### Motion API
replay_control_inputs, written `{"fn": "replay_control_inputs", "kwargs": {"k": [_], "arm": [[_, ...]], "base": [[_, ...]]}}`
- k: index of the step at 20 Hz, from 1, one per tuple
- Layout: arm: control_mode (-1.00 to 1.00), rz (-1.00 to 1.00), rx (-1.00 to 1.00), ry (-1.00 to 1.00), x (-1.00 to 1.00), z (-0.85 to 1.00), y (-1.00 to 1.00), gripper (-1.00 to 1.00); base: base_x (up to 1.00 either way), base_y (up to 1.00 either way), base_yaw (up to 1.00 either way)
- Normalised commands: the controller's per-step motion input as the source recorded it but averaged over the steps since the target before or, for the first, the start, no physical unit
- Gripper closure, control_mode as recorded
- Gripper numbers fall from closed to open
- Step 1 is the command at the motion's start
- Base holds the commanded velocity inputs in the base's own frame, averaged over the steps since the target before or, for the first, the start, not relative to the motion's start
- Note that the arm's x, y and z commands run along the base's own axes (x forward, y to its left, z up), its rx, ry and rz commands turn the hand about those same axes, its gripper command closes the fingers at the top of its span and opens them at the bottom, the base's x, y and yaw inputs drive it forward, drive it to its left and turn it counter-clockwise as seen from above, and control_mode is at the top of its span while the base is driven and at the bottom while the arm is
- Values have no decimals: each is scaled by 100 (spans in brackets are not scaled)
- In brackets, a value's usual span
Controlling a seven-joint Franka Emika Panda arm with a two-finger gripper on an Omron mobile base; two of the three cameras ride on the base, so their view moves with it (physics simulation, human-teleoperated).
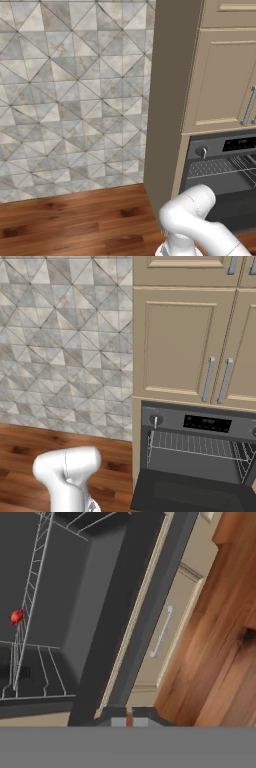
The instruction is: Take the fish from the oven and place it on the plate on the counter.
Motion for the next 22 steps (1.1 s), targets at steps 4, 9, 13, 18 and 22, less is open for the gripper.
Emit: {"fn": "replay_control_inputs", "kwargs": {"k": [4,9,13,18,22], "arm": [[-100,-18,0,1,-58,27,-22,-100],[-100,-13,0,5,-79,78,-31,-100],[-100,-3,0,0,-66,100,-14,-100],[-100,0,0,-1,-54,100,0,-100],[-100,0,0,0,-40,100,9,-100]], "base": [[0,0,0],[0,0,0],[0,0,0],[0,0,0],[0,0,0]]}}
